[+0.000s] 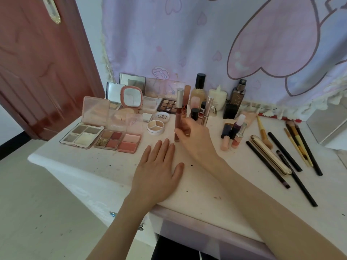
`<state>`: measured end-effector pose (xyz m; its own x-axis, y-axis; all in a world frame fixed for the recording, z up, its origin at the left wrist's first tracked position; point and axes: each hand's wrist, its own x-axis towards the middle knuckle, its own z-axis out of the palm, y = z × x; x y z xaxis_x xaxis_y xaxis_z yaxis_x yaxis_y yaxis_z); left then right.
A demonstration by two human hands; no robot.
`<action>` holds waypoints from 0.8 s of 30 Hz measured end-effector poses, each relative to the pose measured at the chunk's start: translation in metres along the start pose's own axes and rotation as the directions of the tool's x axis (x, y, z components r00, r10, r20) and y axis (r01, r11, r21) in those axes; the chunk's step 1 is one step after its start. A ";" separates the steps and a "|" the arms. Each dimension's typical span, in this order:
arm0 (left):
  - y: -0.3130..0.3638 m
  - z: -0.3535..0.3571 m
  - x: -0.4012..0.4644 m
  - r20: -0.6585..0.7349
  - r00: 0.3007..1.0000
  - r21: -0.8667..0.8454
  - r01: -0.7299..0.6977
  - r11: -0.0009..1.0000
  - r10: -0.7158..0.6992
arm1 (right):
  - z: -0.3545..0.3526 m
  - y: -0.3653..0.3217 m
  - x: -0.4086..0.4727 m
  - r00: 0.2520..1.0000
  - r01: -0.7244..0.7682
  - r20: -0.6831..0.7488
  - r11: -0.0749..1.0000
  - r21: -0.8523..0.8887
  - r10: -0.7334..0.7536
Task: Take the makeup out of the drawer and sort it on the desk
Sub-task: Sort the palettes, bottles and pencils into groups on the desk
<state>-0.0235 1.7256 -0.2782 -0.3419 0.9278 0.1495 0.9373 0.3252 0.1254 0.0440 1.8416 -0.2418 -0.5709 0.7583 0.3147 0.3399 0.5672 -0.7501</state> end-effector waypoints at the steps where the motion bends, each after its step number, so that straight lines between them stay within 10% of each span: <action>1: 0.000 0.000 0.000 -0.004 1.000 0.000 -0.001 1.000 0.001 | 0.001 0.001 0.000 1.000 -0.011 0.003 1.000 0.006 0.011; 24: -0.003 -0.001 0.002 0.017 1.000 -0.052 0.008 0.999 -0.007 | -0.013 0.024 -0.040 0.994 0.095 0.060 0.986 -0.138 -0.087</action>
<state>-0.0271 1.7262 -0.2778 -0.3470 0.9285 0.1322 0.9299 0.3222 0.1774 0.0844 1.8284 -0.2649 -0.6423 0.6852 0.3434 0.3843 0.6755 -0.6293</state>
